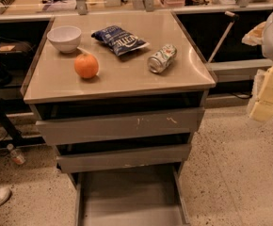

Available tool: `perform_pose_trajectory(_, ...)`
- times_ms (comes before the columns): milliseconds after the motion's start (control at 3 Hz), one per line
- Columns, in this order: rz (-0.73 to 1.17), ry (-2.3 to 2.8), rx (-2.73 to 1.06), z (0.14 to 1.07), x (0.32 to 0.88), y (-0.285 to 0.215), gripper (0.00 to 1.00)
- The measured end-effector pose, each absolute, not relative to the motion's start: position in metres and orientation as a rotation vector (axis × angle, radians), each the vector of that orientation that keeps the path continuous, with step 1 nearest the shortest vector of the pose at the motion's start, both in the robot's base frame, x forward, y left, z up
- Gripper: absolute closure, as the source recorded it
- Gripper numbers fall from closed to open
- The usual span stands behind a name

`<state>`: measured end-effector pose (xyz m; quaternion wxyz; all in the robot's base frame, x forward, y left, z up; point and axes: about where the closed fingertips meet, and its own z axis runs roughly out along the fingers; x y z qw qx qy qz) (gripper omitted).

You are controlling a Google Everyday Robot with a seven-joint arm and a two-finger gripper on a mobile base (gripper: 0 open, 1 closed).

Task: Place orange into bottom drawer

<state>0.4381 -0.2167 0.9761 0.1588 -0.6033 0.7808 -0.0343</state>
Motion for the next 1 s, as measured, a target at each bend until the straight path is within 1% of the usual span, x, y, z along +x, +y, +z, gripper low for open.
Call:
perform_pose_trajectory(333,-0.098,2.232,-1.725,0.976,0.438,-0.217,0.0)
perform_pose_trajectory(667,-0.138,2.19,-1.78,0.984,0.45,-0.197,0.0)
perform_pose_trajectory(1000,-0.121,2.105,-1.861,0.992,0.477,-0.144,0.0)
